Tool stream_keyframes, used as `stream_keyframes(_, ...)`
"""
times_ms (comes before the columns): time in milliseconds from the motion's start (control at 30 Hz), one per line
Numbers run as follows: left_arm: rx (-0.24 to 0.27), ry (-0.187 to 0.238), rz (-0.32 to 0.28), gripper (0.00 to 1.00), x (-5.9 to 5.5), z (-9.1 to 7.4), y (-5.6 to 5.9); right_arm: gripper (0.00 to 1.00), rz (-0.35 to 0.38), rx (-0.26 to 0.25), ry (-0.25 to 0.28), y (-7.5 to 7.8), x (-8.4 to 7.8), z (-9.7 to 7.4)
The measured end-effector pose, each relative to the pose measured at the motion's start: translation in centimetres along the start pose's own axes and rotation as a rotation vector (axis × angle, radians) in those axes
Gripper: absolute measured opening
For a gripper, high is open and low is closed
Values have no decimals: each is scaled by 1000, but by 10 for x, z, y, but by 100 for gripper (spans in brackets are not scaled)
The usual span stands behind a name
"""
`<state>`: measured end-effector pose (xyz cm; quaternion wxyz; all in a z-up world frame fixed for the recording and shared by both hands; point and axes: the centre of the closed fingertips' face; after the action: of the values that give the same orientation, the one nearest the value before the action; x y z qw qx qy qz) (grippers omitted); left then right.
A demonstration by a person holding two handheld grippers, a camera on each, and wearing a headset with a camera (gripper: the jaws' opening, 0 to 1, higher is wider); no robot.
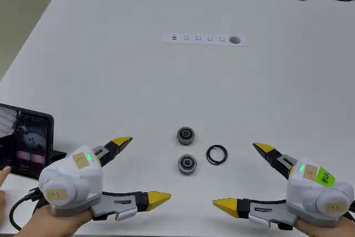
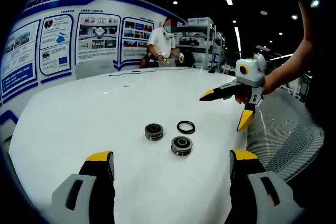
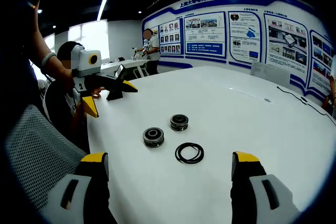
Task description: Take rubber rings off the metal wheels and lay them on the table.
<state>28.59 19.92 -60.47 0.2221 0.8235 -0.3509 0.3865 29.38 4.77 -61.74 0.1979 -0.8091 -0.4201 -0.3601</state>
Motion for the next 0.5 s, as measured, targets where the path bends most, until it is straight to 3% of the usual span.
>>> stream_keyframes(500, 17, -5, -12, 92, -3, -4, -4, 99, 12, -8, -3, 1, 1, -1)
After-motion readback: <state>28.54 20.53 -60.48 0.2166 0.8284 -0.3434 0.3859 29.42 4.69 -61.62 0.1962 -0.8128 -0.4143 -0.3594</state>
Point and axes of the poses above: the centre of the closed fingertips' face, and the gripper's own axes: z roughly forward along the fingers, y roughly to its right, x roughly out of its top, and after that the axes turned 15 degrees about -y, right-handed
